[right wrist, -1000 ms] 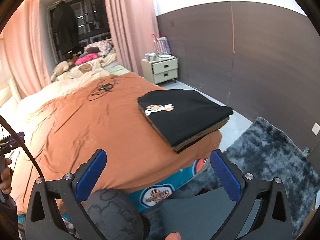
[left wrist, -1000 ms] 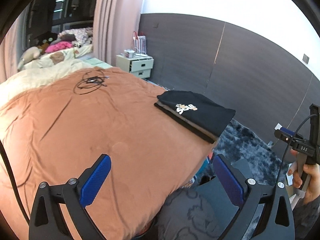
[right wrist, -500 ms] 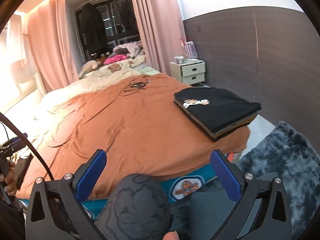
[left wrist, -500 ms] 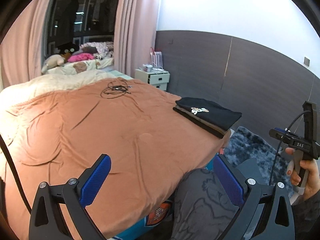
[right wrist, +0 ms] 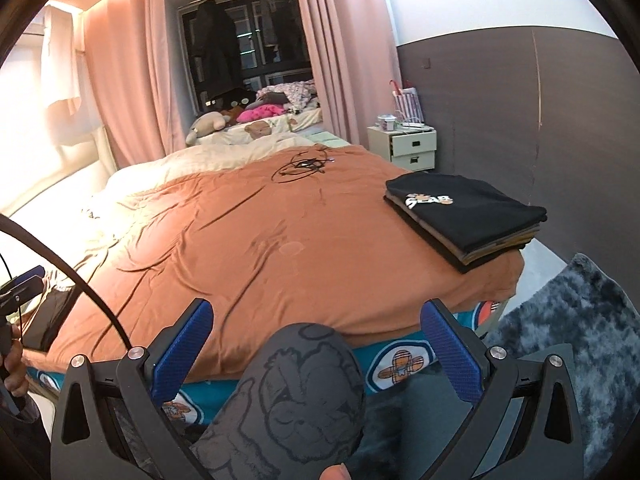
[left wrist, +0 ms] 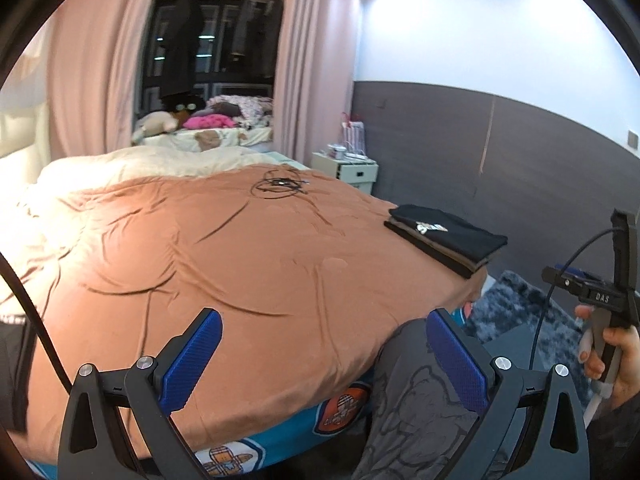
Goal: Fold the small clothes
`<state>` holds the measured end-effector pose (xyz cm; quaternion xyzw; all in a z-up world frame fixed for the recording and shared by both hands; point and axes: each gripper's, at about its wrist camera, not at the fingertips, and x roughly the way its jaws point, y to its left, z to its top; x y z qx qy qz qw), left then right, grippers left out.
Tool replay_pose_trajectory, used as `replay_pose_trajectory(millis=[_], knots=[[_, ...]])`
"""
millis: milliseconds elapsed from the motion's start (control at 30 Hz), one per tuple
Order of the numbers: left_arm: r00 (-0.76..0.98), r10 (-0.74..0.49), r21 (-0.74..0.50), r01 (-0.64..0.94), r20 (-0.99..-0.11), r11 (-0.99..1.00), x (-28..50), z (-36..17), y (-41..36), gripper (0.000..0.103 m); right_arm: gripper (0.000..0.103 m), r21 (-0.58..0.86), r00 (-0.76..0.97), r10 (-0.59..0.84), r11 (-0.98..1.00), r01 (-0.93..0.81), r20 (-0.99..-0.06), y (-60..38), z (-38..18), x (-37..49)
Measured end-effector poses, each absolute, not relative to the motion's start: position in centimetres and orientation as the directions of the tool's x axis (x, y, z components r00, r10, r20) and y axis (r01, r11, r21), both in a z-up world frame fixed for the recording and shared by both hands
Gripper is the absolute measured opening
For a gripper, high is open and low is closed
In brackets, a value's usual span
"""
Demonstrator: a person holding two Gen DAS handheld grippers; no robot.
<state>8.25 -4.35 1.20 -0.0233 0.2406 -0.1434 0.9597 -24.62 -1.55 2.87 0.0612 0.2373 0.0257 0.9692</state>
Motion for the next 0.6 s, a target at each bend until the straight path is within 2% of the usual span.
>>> replay_pose_trajectory(millis=[367, 600], knots=[[0.868, -0.249, -0.164, 0.197, -0.430, 0.967, 5.5, 0.6, -2.3, 0.102, 0.103, 0.121, 0.896, 0.096, 0.992, -0.047, -0.433, -1.0, 2.2, -25.8], [0.876, -0.229, -0.142, 0.185, -0.425, 0.972, 5.3, 0.8, -2.5, 0.102, 0.103, 0.112, 0.903, 0.088, 0.993, -0.044, -0.421, -0.5, 1.7, -26.6]])
